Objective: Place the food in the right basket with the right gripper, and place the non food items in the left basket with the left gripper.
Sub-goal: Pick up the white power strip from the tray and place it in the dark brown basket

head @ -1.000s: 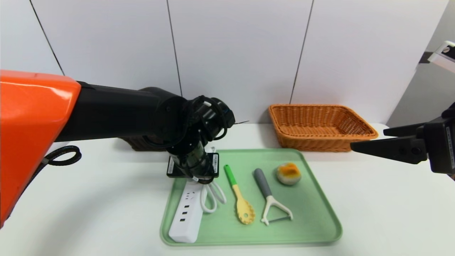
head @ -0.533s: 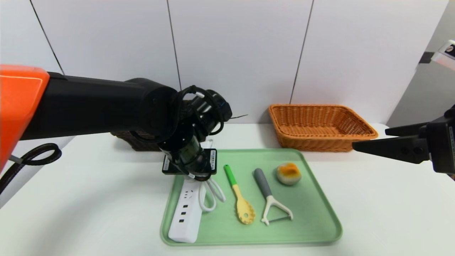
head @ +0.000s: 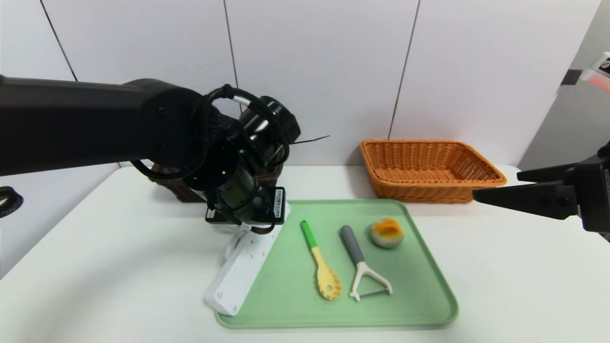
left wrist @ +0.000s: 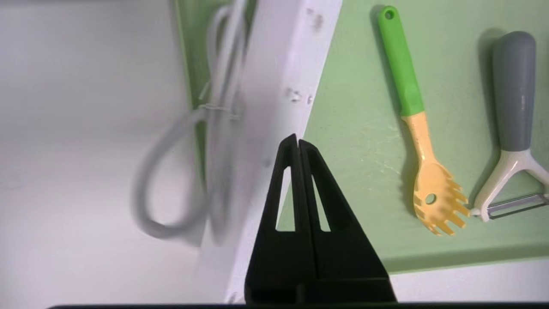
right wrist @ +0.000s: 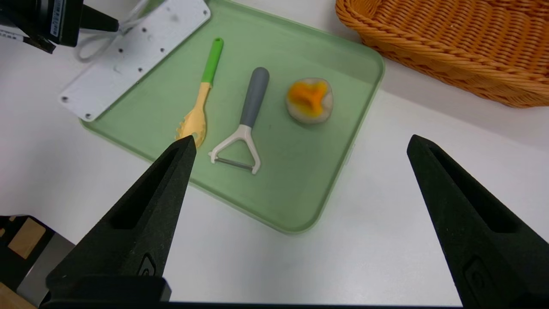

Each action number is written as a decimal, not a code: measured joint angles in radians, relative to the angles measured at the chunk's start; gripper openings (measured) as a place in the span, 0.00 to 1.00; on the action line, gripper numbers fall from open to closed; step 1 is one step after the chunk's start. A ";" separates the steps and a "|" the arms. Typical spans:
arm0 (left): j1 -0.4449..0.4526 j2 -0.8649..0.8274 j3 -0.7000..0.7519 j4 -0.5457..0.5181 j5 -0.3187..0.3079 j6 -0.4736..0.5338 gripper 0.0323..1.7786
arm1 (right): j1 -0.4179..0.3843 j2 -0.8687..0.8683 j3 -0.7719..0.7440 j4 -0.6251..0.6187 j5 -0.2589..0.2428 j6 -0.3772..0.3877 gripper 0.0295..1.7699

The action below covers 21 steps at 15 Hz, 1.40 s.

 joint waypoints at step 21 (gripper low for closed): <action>0.000 -0.037 -0.105 0.085 0.000 0.007 0.43 | 0.000 -0.001 0.001 0.000 0.000 0.000 0.96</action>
